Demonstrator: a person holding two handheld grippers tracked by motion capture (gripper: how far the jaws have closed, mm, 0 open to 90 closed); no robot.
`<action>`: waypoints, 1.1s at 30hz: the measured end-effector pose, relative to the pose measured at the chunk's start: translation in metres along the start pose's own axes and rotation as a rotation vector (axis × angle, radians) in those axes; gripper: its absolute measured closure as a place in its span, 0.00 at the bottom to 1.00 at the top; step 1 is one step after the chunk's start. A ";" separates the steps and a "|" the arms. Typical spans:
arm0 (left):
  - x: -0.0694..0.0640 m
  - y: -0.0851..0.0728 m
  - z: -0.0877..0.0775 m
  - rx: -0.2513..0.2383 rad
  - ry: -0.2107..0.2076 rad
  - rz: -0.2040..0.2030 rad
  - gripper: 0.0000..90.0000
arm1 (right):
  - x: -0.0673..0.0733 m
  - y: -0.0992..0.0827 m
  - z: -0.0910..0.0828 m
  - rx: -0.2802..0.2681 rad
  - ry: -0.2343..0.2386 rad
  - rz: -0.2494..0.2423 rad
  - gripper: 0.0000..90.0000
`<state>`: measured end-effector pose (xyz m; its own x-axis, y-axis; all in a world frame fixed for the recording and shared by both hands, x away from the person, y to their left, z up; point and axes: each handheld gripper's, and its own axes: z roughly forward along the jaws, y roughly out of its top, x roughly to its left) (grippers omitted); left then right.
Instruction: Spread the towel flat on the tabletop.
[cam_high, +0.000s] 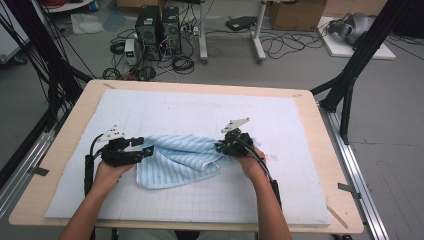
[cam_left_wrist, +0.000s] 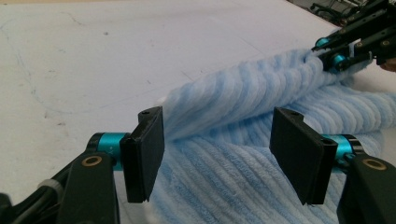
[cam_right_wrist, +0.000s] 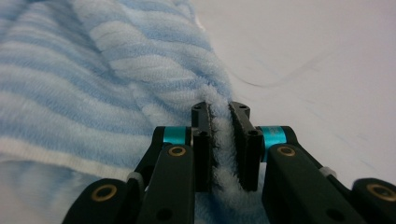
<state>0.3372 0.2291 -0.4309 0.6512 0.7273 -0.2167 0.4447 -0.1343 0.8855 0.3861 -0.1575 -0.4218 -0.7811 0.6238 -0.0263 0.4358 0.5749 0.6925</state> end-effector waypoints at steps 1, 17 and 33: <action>-0.001 0.000 0.001 -0.001 -0.001 0.001 0.40 | -0.002 -0.001 -0.003 0.006 -0.044 0.003 0.90; -0.022 -0.006 0.031 0.141 0.038 0.051 0.32 | -0.030 -0.029 -0.037 -0.006 -0.379 0.184 0.81; -0.010 -0.003 0.043 0.219 0.107 0.106 0.97 | -0.030 -0.028 -0.033 -0.078 -0.257 0.207 0.35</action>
<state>0.3558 0.1935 -0.4492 0.6380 0.7666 -0.0722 0.5073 -0.3480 0.7884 0.3828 -0.2097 -0.4168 -0.5370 0.8419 -0.0531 0.5302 0.3858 0.7550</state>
